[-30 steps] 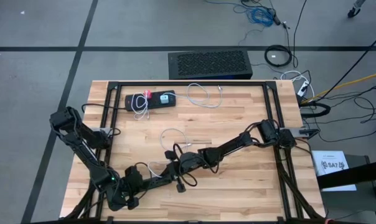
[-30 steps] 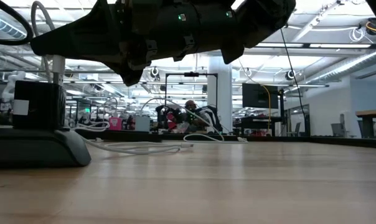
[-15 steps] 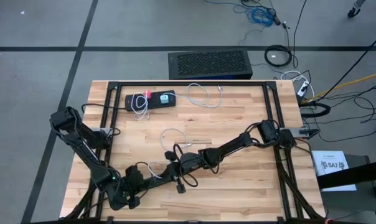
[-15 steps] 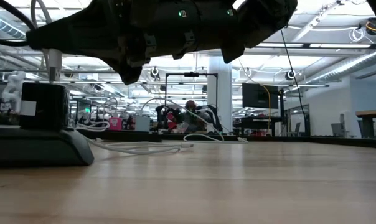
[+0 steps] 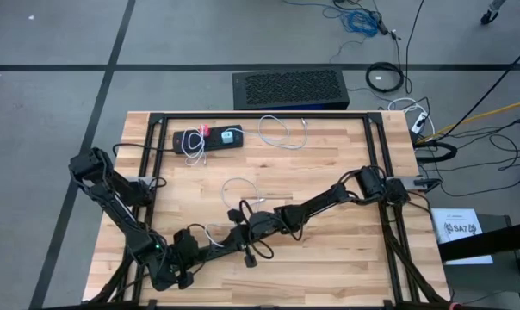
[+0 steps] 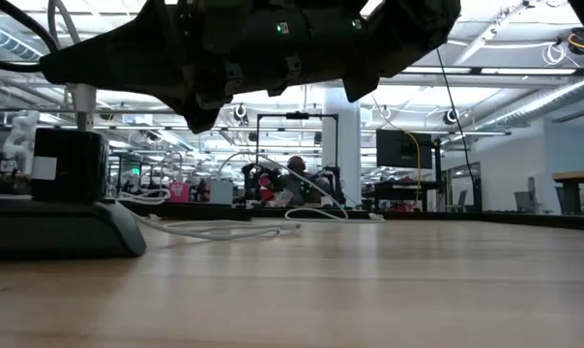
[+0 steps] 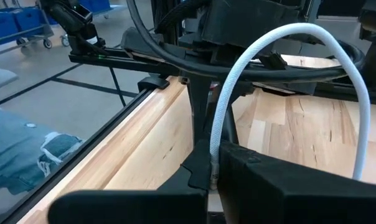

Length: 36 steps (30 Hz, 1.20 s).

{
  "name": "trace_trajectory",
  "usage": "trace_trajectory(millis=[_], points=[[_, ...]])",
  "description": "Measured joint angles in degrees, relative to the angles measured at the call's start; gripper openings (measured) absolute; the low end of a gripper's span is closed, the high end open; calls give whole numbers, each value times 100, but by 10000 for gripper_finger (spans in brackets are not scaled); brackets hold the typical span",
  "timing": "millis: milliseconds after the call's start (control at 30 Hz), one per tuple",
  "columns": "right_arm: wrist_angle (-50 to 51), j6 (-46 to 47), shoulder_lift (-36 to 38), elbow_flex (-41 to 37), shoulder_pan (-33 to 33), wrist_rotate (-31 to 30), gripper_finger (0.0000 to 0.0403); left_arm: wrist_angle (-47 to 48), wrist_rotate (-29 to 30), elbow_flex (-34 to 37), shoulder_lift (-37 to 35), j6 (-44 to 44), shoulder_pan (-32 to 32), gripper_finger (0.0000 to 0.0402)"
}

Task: Insert USB
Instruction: Insert the white USB cable into the black charger adapter

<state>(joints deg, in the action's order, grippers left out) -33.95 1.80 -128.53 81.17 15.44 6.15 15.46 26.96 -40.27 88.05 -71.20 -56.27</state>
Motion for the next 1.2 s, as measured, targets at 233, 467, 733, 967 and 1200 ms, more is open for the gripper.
trace_trajectory(millis=[233,467,733,967,1200], points=[[30,-94,-6,0,-12,18,0,-2,0,-1,1,-2,0,2],[-26,-120,-41,4,-47,23,0,-13,1,-1,2,-7,2,2],[7,-46,-50,4,-50,218,0,-23,0,0,2,-9,2,2],[8,44,-50,4,-105,301,0,-29,0,0,2,-6,2,2],[30,49,-50,4,-192,330,0,-80,2,2,4,-1,7,2]])
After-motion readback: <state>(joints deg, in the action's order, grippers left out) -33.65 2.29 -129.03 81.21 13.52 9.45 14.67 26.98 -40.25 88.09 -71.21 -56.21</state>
